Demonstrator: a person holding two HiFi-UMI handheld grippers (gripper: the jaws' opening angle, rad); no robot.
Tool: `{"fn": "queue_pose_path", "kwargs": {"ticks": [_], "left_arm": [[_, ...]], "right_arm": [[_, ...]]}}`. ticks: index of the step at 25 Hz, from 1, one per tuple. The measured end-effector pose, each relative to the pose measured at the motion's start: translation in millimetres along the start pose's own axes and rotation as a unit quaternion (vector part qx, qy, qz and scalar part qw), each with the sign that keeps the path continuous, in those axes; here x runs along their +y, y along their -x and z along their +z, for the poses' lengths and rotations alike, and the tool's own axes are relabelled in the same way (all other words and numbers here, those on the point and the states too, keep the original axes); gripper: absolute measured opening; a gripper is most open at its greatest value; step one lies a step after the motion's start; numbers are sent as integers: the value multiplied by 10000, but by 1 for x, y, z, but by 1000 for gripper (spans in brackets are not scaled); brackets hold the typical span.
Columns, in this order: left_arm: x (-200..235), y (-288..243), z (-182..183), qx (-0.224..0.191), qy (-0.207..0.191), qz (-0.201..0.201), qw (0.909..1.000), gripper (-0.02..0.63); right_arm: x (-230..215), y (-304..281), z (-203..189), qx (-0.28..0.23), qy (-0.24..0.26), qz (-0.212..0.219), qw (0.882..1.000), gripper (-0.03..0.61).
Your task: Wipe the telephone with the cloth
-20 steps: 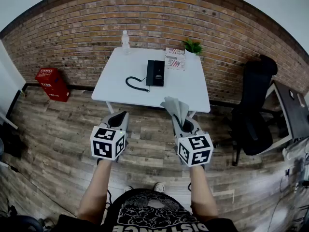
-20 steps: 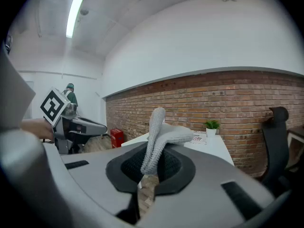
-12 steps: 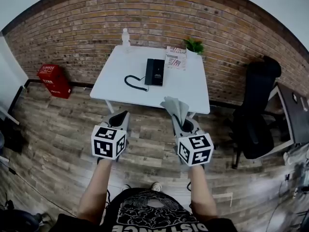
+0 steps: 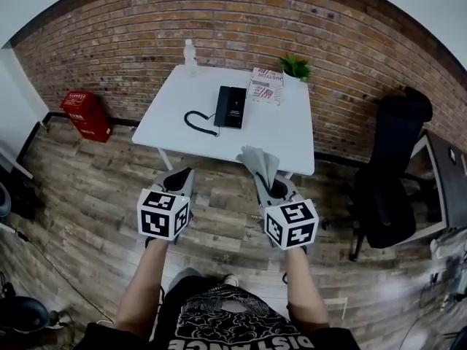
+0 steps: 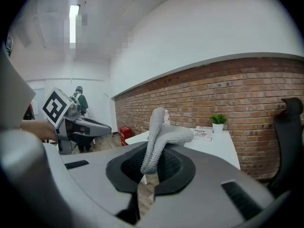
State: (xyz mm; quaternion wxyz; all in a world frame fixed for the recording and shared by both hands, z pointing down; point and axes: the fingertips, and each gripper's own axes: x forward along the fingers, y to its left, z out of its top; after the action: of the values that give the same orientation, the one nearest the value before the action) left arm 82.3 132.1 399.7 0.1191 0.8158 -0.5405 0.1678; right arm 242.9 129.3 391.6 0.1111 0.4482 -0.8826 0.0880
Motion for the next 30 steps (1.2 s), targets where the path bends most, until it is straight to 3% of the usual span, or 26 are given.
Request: {"fn": "queue_pose_path", "kwargs": {"ticks": [12, 30], "left_arm": [[25, -34, -7, 113, 133, -9, 9998, 6], [163, -131, 30, 143, 103, -728, 9972, 6]], "right_arm": [[-14, -42, -7, 198, -34, 82, 9998, 11], [-15, -195, 32, 509, -115, -539, 9972, 11]]}}
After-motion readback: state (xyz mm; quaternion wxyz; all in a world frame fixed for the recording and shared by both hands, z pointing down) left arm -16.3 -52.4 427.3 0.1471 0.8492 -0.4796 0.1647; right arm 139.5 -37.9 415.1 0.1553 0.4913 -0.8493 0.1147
